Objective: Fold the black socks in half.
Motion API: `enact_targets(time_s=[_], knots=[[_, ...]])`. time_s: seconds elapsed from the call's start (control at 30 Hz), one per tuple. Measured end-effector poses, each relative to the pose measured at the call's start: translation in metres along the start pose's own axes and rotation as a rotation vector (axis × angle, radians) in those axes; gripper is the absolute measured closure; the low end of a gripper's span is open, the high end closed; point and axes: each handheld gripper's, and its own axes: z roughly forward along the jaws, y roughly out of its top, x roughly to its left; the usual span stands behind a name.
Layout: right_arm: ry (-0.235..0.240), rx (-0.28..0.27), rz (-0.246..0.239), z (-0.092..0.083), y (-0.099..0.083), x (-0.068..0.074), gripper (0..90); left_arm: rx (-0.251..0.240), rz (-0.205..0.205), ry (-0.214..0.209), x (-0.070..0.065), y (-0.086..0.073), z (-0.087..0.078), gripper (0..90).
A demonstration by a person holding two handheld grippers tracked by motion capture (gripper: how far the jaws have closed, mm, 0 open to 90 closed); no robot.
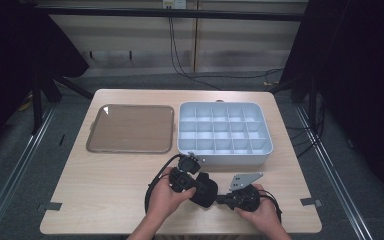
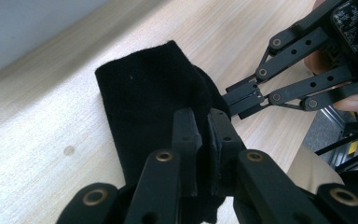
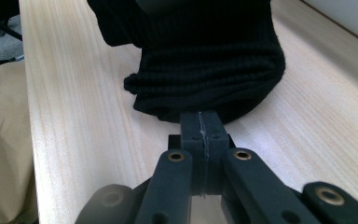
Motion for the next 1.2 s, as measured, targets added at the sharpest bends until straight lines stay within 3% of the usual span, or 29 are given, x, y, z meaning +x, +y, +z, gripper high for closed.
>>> enact_targets(time_s=[1.2], knots=[[-0.008,-0.001,-0.002,0.001,0.001,0.001,90.0,0.019,0.006,-0.017,-0.005,0.002,0.015,82.8]])
